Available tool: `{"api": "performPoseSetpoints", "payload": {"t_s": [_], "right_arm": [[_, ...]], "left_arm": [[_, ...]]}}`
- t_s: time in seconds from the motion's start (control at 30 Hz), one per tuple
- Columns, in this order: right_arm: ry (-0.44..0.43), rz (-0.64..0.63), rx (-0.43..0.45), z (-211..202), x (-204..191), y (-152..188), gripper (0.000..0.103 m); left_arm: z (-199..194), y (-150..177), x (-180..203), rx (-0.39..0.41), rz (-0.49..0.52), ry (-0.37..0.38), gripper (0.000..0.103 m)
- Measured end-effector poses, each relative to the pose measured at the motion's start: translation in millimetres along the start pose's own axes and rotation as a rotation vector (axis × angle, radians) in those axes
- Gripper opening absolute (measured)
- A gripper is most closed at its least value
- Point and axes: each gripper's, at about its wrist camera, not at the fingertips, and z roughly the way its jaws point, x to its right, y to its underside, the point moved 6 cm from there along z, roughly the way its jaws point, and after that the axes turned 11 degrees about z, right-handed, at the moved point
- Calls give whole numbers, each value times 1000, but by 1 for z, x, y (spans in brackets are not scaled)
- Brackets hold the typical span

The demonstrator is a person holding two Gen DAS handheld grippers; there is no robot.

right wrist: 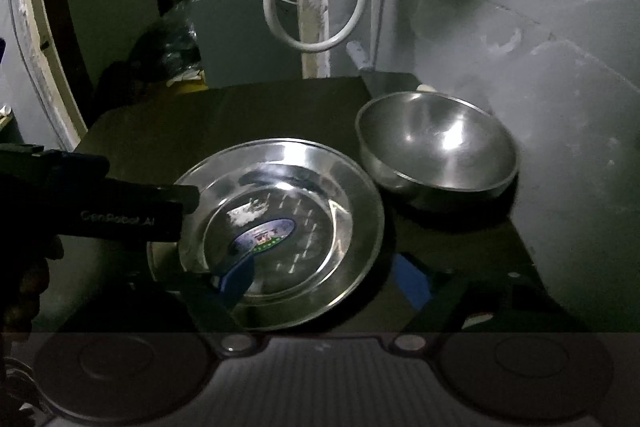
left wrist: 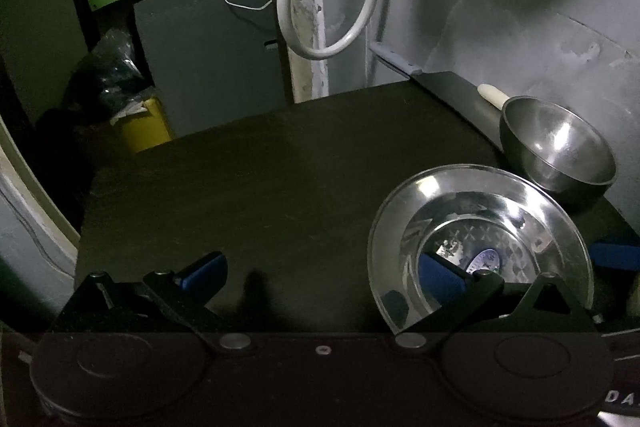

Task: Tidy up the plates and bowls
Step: 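Grasp the rim of the blue-labelled steel plate with the left tool, then lift the labelled plate with the left tool and carry it over the basin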

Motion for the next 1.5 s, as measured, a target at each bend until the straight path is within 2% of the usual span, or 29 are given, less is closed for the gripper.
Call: {"api": "performPoseSetpoints", "payload": {"t_s": [0.3,0.47,0.67,0.83,0.93,1.0,1.13,1.27,1.4,1.5], "right_arm": [[9,12,-56,9,1,6,76],[16,5,-53,11,1,6,75],[11,4,-48,10,0,7,68],[-4,0,-45,10,-2,6,68],[-6,-2,-40,10,-3,6,67],[-8,2,-40,10,-3,6,67],[-14,7,-48,10,-4,6,67],[-23,14,-52,11,-6,6,66],[-46,24,-57,10,-7,6,56],[-65,24,-66,9,-9,6,50]], "left_arm": [[3,3,7,-15,11,52,102],[6,6,8,-33,23,52,102],[6,7,11,-41,28,65,101],[4,8,13,-42,38,70,97],[4,9,12,-45,38,85,90],[6,9,13,-49,40,90,82],[6,11,13,-45,38,95,77],[4,10,15,-43,52,102,67],[-1,11,18,-38,76,110,49],[-4,13,19,-38,87,124,45]]}}
